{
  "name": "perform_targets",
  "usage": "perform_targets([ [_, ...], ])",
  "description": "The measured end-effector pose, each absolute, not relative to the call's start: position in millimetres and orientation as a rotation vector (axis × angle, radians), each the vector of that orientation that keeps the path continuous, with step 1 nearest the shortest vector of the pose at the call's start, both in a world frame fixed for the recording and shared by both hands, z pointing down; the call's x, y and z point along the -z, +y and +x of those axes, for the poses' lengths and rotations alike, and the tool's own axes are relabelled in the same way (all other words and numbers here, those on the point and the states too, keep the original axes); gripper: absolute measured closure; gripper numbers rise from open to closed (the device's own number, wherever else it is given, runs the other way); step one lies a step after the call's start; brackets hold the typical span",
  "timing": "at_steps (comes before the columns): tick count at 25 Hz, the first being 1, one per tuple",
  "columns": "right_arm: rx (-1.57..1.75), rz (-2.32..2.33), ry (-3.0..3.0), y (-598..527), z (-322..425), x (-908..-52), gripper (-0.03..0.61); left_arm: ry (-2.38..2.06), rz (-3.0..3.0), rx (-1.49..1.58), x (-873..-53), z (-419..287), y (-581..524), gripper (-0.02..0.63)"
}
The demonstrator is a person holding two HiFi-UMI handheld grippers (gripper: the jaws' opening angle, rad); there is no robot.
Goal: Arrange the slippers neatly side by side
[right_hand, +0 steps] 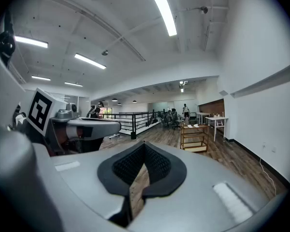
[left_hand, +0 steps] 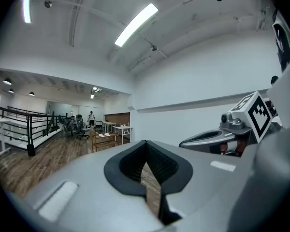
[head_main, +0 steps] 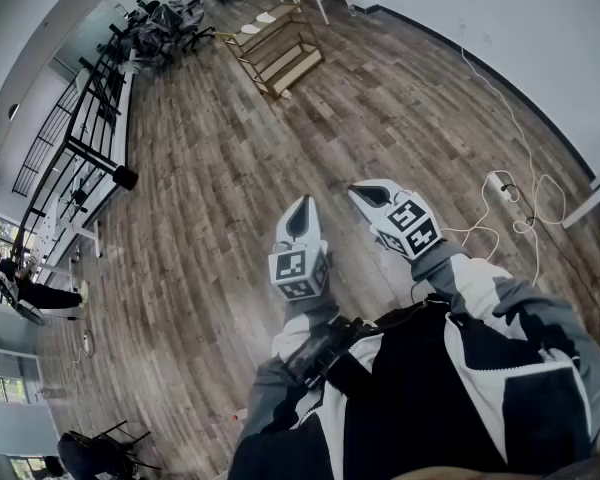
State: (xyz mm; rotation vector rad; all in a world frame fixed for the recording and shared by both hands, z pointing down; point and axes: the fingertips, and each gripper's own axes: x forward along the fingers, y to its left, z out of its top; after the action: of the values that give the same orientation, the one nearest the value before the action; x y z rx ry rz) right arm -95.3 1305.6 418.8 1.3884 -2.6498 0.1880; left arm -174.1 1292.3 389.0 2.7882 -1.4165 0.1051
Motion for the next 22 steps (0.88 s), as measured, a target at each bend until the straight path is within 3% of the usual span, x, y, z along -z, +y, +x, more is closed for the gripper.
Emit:
perform_targets([
  [22,-0.197,1.351,-2.664,1296,-102,-417,0.574,-1.371,2.816,-0.147,-384,-161,1282,0.609],
])
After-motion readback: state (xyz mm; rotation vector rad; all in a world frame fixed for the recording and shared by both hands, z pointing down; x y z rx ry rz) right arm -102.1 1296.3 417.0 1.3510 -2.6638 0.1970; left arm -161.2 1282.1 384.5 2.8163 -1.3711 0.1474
